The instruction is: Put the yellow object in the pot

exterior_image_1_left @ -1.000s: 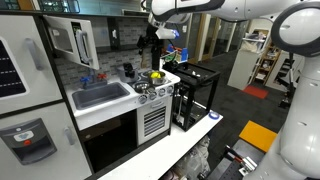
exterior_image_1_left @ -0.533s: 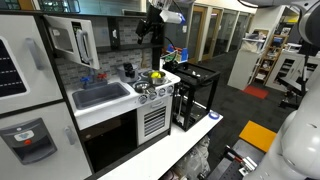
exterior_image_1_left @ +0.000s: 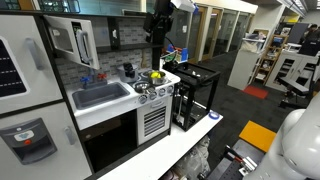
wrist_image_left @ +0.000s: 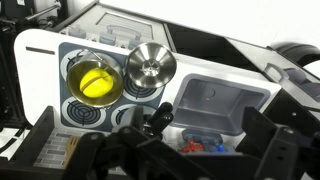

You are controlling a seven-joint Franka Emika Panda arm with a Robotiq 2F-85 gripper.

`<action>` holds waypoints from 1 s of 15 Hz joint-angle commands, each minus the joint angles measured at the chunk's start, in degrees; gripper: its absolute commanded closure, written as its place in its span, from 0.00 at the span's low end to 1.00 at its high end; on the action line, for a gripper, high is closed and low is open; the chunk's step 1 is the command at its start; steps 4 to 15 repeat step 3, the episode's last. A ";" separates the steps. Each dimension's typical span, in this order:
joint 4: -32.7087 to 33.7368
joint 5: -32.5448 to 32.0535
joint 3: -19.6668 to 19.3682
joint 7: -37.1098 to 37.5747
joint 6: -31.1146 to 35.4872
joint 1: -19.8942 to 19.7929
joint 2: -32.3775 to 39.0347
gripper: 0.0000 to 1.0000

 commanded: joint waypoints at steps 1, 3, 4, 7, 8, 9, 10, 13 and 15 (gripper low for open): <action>0.23 -0.11 0.30 0.69 -1.21 -0.13 -0.38 0.00; -0.01 -0.16 0.45 1.40 -1.82 -0.12 -0.98 0.00; -0.01 -0.16 0.45 1.40 -1.82 -0.12 -0.98 0.00; -0.01 -0.16 0.45 1.40 -1.82 -0.12 -0.98 0.00; -0.01 -0.16 0.45 1.40 -1.82 -0.12 -0.98 0.00; -0.01 -0.16 0.45 1.40 -1.82 -0.12 -0.98 0.00; -0.01 -0.16 0.45 1.40 -1.82 -0.12 -0.98 0.00; -0.01 -0.16 0.45 1.40 -1.82 -0.12 -0.98 0.00; -0.01 -0.16 0.45 1.40 -1.82 -0.12 -0.98 0.00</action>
